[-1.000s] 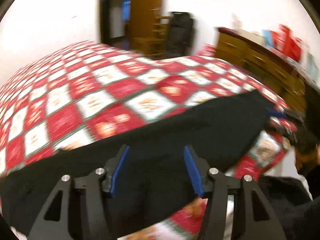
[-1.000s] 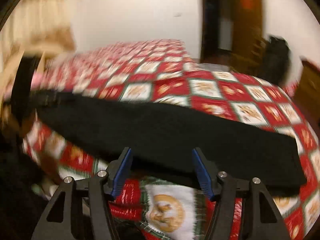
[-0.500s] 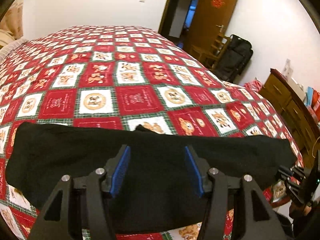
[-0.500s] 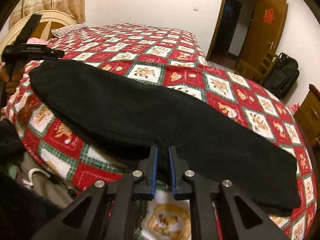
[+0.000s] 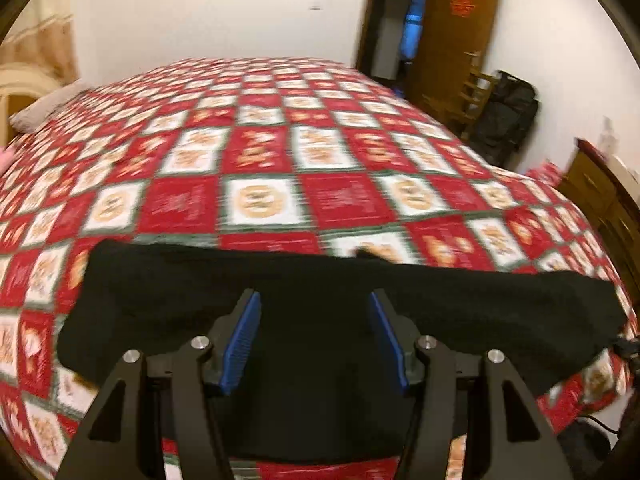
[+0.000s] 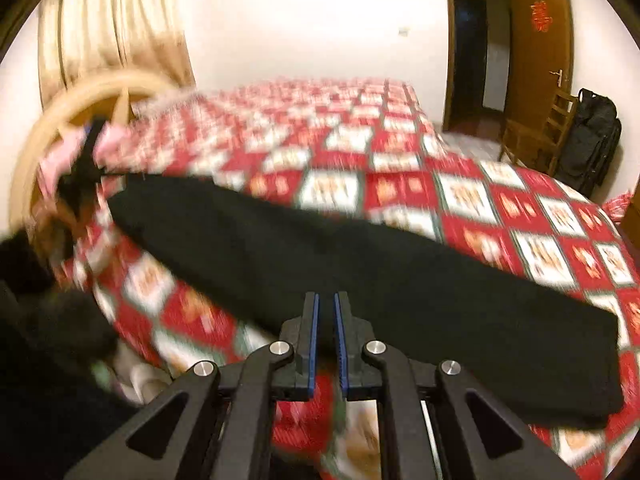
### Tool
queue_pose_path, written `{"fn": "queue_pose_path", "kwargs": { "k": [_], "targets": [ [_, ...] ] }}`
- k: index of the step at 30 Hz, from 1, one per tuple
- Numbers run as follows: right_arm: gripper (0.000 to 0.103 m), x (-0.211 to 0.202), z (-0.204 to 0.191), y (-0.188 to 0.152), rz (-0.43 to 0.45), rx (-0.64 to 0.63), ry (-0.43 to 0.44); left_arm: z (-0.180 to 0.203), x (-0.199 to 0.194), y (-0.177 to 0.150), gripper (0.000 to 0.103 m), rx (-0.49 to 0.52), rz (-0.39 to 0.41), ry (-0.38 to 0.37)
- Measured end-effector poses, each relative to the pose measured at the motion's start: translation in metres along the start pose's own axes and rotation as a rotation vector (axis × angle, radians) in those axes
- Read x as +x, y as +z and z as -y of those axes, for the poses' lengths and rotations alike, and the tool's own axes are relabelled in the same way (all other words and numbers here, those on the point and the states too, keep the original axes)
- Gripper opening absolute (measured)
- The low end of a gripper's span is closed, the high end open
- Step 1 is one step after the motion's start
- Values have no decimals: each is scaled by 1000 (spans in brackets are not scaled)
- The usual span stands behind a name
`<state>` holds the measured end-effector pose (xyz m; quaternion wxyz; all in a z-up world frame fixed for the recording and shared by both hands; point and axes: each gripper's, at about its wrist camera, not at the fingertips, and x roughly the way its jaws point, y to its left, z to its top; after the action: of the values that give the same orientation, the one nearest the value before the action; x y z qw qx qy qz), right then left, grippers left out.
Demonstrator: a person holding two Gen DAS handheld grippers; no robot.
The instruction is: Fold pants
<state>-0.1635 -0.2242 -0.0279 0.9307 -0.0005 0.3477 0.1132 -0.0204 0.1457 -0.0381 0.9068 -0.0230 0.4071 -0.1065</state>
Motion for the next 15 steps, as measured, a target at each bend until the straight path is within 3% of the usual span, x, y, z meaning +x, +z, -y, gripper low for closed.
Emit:
{"fn": "queue_pose_path", "kwargs": {
  "k": [4,8,9,11,15],
  "targets": [
    [8,58,-17,16,-27,7,69,-20,6,-3,58,-57,5,73],
    [8,113,-39,-3,-186,53,176,-32,11,-8,58,-50,23,186],
    [8,113,-50,-11,-190,17,190,-37,12,-10,58,-53,21,208],
    [20,105,-64,-12,-196,-61,202,-50,16,-14,58,-57,17,261],
    [27,97,-61,15,-184,16,317,-78,29,-20,58,-107,-24,307]
  ]
}}
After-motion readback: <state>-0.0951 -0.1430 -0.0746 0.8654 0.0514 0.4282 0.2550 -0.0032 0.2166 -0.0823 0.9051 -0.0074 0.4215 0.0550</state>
